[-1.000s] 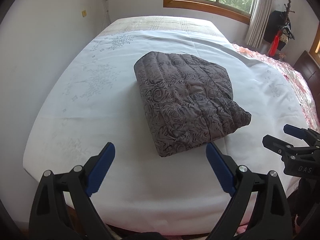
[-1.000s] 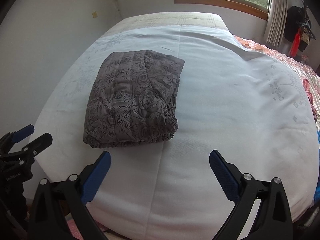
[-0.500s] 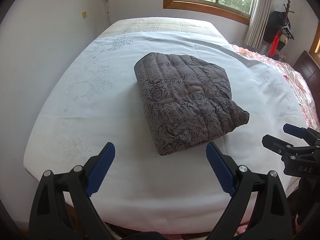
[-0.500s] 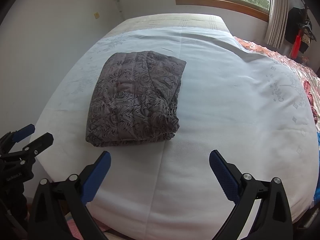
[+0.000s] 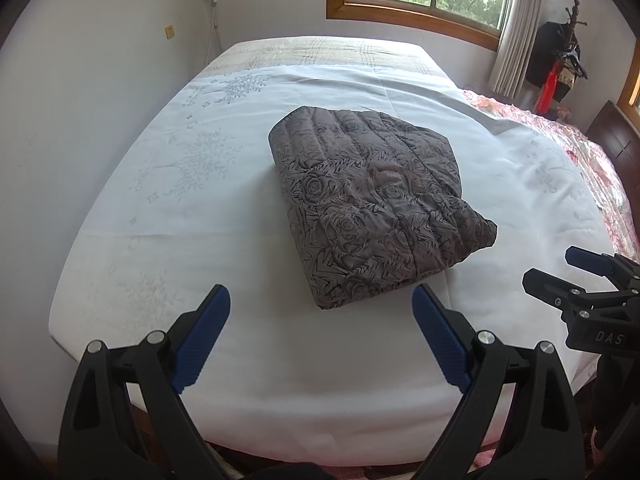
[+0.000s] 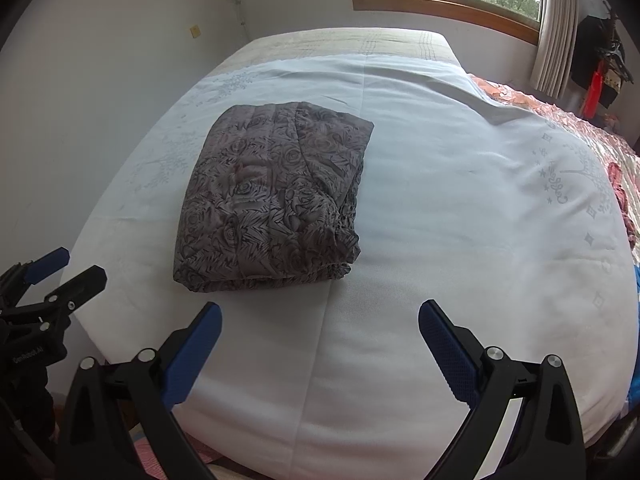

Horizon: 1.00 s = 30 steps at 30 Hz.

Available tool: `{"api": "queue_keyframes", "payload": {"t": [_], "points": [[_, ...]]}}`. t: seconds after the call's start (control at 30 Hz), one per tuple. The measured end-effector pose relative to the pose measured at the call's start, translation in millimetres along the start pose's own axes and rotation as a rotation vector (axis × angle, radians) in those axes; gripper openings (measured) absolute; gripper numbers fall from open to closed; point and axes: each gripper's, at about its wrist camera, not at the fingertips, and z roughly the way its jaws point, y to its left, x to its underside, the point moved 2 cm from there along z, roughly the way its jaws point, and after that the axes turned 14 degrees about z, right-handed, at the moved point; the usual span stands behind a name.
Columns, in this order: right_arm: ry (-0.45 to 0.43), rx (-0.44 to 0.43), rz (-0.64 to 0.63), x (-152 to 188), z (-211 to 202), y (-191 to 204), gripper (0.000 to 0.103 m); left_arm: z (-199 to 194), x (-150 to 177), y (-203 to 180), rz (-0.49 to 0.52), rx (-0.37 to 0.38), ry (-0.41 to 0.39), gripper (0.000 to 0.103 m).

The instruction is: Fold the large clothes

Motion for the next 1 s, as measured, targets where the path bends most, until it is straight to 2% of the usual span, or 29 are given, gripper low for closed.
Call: {"api": "queue_keyframes", "payload": {"t": [1.0], "points": [[0.007, 0.002, -0.009, 1.2, 3.7, 0.8, 0.099, -0.4, 3.9, 0.3, 0.009, -0.007, 0.007, 0.092]]}}
